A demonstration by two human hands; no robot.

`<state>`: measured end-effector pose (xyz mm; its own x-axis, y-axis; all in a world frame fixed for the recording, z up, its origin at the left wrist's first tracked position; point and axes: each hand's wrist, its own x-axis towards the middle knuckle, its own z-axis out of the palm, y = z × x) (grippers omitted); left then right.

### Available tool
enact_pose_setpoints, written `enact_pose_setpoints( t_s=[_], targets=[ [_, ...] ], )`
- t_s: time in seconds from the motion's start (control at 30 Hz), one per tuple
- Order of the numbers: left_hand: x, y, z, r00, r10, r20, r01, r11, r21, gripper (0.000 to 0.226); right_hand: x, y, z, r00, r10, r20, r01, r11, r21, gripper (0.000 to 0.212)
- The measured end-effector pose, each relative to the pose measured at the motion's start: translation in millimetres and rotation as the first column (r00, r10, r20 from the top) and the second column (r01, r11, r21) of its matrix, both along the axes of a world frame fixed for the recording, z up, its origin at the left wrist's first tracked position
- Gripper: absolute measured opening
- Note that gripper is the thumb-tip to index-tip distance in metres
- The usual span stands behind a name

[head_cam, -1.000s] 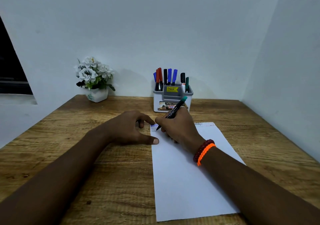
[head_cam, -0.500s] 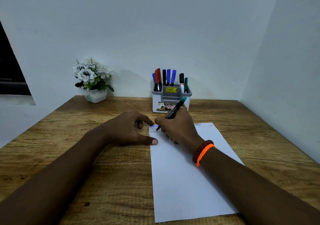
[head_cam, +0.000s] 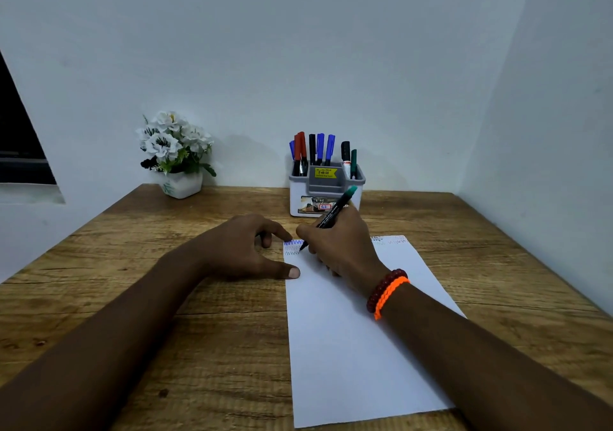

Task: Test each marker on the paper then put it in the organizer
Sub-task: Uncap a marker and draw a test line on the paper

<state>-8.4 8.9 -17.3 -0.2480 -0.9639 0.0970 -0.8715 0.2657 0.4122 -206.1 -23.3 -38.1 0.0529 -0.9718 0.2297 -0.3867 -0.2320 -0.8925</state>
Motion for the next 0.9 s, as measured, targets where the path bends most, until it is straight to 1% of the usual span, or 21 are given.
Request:
enact_pose_setpoints(
  t_s=[0.27,0.6,0.73,0.9],
  targets=[
    [-1.0,0.6,0.8,1.000,0.007,-0.003,-0.007,1.000,0.006,0.072,-1.3,-0.4,-0.4,1.000,-0.004,-0.011,0.004,1.000,0.014,0.031],
    [-1.1,0.1,1.4,1.000,0.010,-0.002,-0.010,1.000,0.016,0.073,-0.3,-3.6,-1.8,0.999,-0.034,-0.021,0.033,0.999,-0.013,0.028],
    [-0.3,-1.1,0.7,1.000,0.008,0.003,-0.008,1.000,0.018,0.075,-2.0,-2.7,-0.9,0.998,-0.037,-0.043,0.036,0.999,-0.039,0.032],
    [-1.0,-0.2,1.4,1.000,0.008,-0.002,-0.008,0.999,0.031,0.072,-1.7,-3.7,-1.0,0.997,-0.055,-0.050,0.052,0.997,-0.053,0.029]
  ],
)
